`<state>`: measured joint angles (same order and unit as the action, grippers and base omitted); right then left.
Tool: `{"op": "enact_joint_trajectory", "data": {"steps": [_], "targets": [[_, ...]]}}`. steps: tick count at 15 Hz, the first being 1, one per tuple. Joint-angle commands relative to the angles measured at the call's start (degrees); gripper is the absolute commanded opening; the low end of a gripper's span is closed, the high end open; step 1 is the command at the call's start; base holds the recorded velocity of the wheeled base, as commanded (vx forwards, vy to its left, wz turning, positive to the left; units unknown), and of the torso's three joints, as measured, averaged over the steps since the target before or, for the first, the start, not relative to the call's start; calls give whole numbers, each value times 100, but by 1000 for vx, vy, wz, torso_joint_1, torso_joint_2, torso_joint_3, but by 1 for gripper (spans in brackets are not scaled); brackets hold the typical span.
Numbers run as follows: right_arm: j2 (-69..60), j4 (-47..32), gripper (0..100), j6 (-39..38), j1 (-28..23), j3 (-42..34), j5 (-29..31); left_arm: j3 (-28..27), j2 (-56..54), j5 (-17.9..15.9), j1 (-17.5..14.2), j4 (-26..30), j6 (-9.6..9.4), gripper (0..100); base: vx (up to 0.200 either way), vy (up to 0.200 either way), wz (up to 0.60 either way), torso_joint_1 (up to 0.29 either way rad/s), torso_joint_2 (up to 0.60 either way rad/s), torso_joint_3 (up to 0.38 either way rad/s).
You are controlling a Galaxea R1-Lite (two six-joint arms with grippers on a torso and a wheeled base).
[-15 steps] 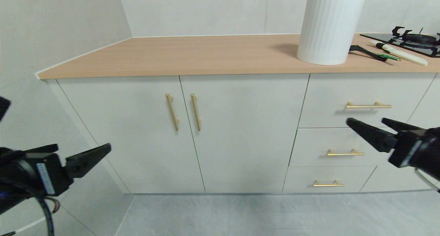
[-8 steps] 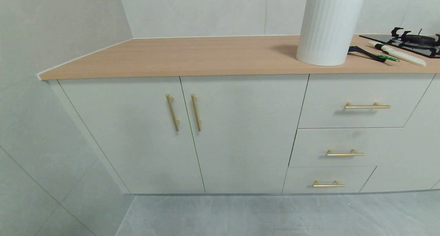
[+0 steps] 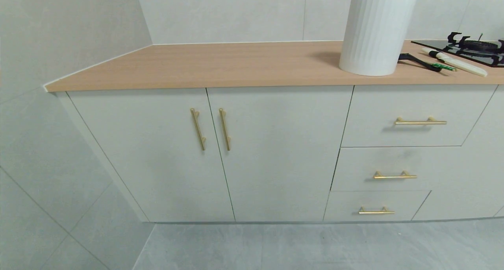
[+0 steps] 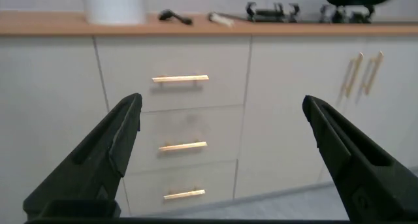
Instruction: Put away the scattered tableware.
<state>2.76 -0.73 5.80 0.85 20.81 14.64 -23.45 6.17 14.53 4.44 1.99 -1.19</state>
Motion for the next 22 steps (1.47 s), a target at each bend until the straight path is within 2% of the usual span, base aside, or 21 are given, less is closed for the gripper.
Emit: {"op": "enact_joint_trajectory", "data": {"steps": [1, 2, 4, 7, 9, 11, 12, 14, 15, 17, 18, 19, 20, 22], "targets": [[-276, -24, 100, -79, -85, -147, -31, 157, -520, -170, -400, -5, -56, 100, 0, 0, 0, 0, 0, 0], [-276, -15, 100, -97, -85, -473, -128, 394, -617, -363, -461, -41, -48, 100, 0, 0, 0, 0, 0, 0], [-276, 3, 100, -106, -85, -1141, -392, 895, -617, -390, -461, -137, -74, 100, 0, 0, 0, 0, 0, 0], [-276, 521, 100, -88, -85, -2072, -699, 1924, -617, -398, -461, -788, -144, 100, 0, 0, 0, 0, 0, 0], [-276, 416, 100, -123, -85, -2081, -937, 2345, -617, -398, -461, -1095, -153, 100, 0, 0, 0, 0, 0, 0], [-276, 319, 100, -132, -85, -2072, -1121, 2345, -617, -442, -461, -779, -144, 100, 0, 0, 0, 0, 0, 0], [-276, 302, 100, -123, -85, -2081, -1306, 2345, -617, -539, -461, -418, -135, 100, 0, 0, 0, 0, 0, 0], [-276, 249, 100, -132, -85, -2081, -1578, 2345, -617, -750, -461, -383, -74, 100, 0, 0, 0, 0, 0, 0], [-276, -50, 100, -132, -85, -2063, -1728, 2345, -617, -917, -461, -374, 32, 100, 0, 0, 0, 0, 0, 0], [-276, 29, 100, -141, -85, -2072, -1745, 2345, -617, -1075, -461, -295, 146, 100, 0, 0, 0, 0, 0, 0], [-276, 29, 100, -176, -77, -2081, -1745, 2345, -617, -1137, -461, -278, 119, 100, 0, 0, 0, 0, 0, 0], [-276, 29, 100, -220, -85, -2081, -1745, 2345, -617, -1523, -461, -199, -39, 100, 0, 0, 0, 0, 0, 0], [-276, 38, 100, -220, -77, -2081, -1772, 2345, -599, -1673, -435, -199, -91, 100, 0, 0, 0, 0, 0, 0], [-276, 38, 100, -211, -77, -2081, -1798, 2345, -608, -1682, -426, -190, -74, 100, 0, 0, 0, 0, 0, 0]]}}
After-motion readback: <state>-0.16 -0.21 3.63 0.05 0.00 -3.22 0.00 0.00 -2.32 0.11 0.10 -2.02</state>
